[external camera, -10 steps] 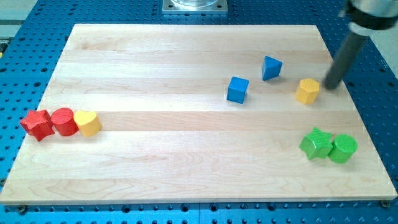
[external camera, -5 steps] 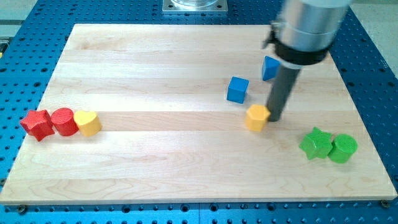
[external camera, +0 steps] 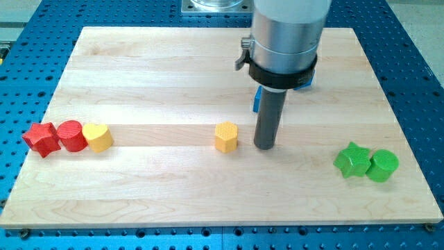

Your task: Place the yellow hexagon diagonally bottom right to the yellow heart

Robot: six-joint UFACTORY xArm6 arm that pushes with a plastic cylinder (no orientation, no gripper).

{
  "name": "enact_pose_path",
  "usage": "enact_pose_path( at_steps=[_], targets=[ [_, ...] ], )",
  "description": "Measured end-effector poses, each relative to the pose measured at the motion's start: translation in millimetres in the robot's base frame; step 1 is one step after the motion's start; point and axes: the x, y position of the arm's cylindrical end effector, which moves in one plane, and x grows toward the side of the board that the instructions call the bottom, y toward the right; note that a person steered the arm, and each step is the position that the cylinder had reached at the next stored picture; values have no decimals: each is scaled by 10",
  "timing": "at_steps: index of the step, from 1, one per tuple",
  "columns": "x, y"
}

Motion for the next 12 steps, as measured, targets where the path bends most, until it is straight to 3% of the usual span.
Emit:
enact_pose_path(
  at_steps=[1,2,4,6,7,8,10,12],
  targets=[
    [-74,-367],
    [122,-1127],
    [440,-913],
    [5,-1520],
    [129,-1915],
    [416,-1661],
    [786,-2119],
    [592,-2441]
  ],
)
